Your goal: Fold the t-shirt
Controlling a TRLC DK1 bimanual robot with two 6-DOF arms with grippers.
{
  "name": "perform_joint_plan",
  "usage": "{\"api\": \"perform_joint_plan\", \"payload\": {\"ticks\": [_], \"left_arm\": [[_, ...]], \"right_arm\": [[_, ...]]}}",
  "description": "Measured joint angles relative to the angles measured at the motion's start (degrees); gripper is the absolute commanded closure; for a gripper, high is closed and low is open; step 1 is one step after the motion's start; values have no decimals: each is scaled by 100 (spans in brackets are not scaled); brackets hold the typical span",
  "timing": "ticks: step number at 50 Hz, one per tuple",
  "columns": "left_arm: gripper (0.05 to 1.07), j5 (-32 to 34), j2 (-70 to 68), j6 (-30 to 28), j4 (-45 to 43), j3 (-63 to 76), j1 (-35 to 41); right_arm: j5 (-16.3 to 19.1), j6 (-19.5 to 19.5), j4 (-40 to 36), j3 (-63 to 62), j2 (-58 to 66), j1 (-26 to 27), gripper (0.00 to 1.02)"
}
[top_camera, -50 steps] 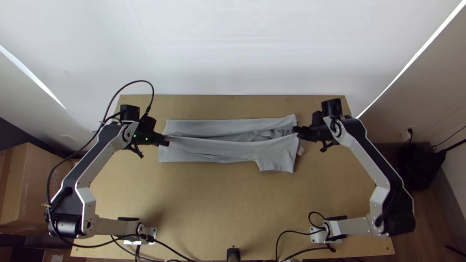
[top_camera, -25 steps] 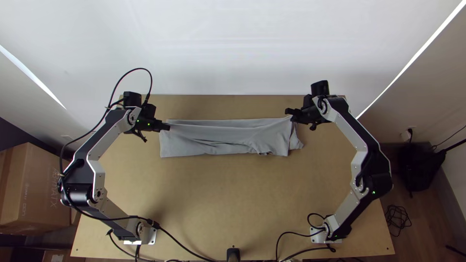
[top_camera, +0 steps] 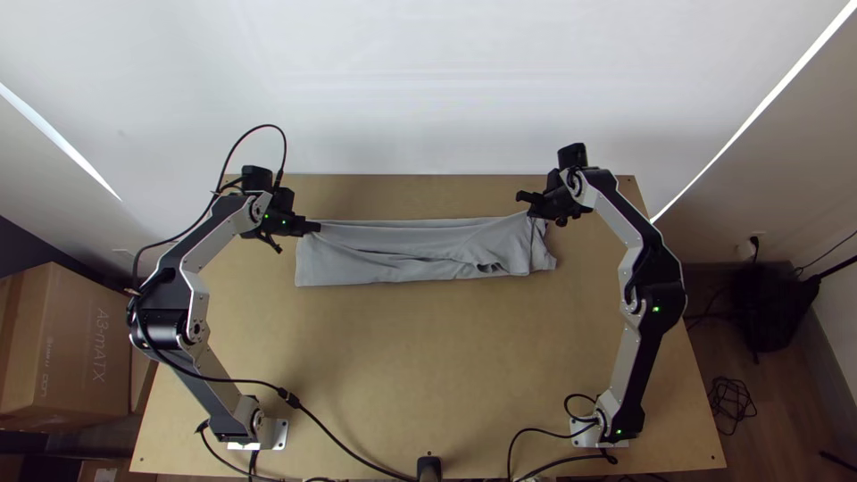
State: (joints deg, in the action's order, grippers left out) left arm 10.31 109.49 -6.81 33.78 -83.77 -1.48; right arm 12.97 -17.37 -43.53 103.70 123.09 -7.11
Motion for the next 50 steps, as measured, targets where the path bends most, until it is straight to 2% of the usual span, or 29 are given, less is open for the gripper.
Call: {"api": "perform_joint_plan", "payload": {"ticks": [4,6,7,10,12,13,14,19,20,21,28,31,37,41,45,47,50], "left_arm": [[104,0,52,70,-55,2,2],[98,-2,74,92,-72,2,2],[91,-2,79,107,-74,2,2],[56,0,94,157,-96,9,2],[30,-2,111,190,-101,15,2],[17,-2,116,192,-114,22,0],[9,-2,118,197,-127,33,-2],[10,-4,153,214,-168,129,-35],[10,-2,153,214,-199,181,-48],[10,-2,151,214,-234,221,-55],[10,4,33,234,-437,610,-210],[10,66,-90,232,-437,741,-326],[11,422,-501,234,-442,981,-612],[11,881,-765,249,-444,1097,-815],[11,1416,-929,256,-439,1165,-1008],[11,1628,-944,251,-437,1187,-1095],[11,2035,-944,254,-411,1239,-1207]], "right_arm": [[-35,0,7,74,114,7,100],[-46,-2,13,83,155,7,100],[-55,-4,17,87,181,7,100],[-98,-22,59,94,219,7,99],[-157,-42,111,94,236,7,89],[-170,-44,127,94,240,7,79],[-201,-59,140,94,240,7,68],[-341,-81,216,94,240,9,23],[-361,-85,240,94,240,20,15],[-376,-85,247,94,240,24,11],[-503,-133,470,-44,160,70,10],[-522,-175,511,-179,15,98,6],[-549,-334,546,-490,-522,203,5],[-535,-527,555,-632,-984,289,5],[-164,-769,584,-730,-1484,404,5],[164,-935,603,-769,-1711,466,5],[905,-1266,599,-826,-2055,579,5]]}}
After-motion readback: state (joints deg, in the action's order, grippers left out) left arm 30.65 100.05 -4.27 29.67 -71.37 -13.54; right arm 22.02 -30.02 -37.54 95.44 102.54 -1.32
